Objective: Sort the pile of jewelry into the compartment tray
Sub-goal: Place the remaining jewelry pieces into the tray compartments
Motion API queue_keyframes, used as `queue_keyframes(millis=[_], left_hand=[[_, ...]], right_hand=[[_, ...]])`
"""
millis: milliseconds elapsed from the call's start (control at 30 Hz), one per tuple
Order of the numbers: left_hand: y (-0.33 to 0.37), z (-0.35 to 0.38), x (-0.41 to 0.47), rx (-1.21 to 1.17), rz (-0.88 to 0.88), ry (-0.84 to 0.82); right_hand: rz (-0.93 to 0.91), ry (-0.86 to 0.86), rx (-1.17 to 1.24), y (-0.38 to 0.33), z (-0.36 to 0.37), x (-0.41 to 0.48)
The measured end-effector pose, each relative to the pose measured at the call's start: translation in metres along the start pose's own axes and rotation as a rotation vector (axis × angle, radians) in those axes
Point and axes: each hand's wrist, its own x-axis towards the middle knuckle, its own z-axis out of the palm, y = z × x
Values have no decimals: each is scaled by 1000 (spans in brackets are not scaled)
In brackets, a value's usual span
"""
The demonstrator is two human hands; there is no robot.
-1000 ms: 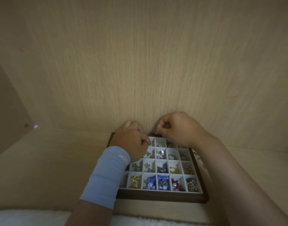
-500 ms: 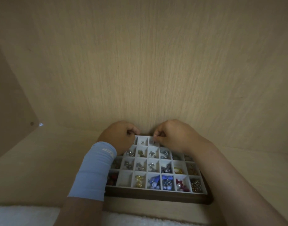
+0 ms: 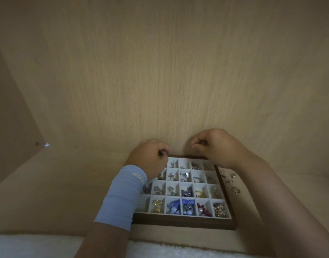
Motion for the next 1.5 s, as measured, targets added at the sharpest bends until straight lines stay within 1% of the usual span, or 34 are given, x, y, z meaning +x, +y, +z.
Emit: queue_keyframes(millis=[100, 167, 300, 367, 500, 667, 767, 833, 967, 1067, 1200, 1300, 1400, 1500], left_hand=[[21, 9, -2, -29, 45, -2], [37, 18, -4, -58, 82, -30], [70, 40, -8, -84, 124, -124], [83, 51, -6, -34, 147, -139], [103, 75, -5, 36, 151, -128], [112, 100, -11, 165, 159, -146], [110, 103, -12, 178, 163, -127], [109, 104, -13, 162, 165, -117], [108, 103, -13, 90, 163, -81], [108, 102, -14, 12, 128, -42], [110, 98, -16, -260, -8, 21], [113, 94, -17, -429, -93, 37], [115, 91, -17, -488, -128, 75], [112, 90, -15, -523, -147, 69]], right_hand=[[80, 62, -8, 25, -20, -18], [142, 68, -26, 44, -28, -34], [222, -46, -113, 79, -26, -66], [223, -71, -129, 92, -23, -72], [235, -87, -41, 105, -13, -68], [201, -116, -1, 112, 0, -59], [182, -80, -36, 112, -2, -58], [182, -70, 22, 111, -2, -60], [178, -39, 273, 111, -4, -62], [168, -43, 454, 109, -7, -65], [202, -47, 682, 101, -14, -68], [201, -54, 730, 94, -18, -69], [198, -68, 758, 91, -18, -68], [205, -83, 767, 89, -17, -68]])
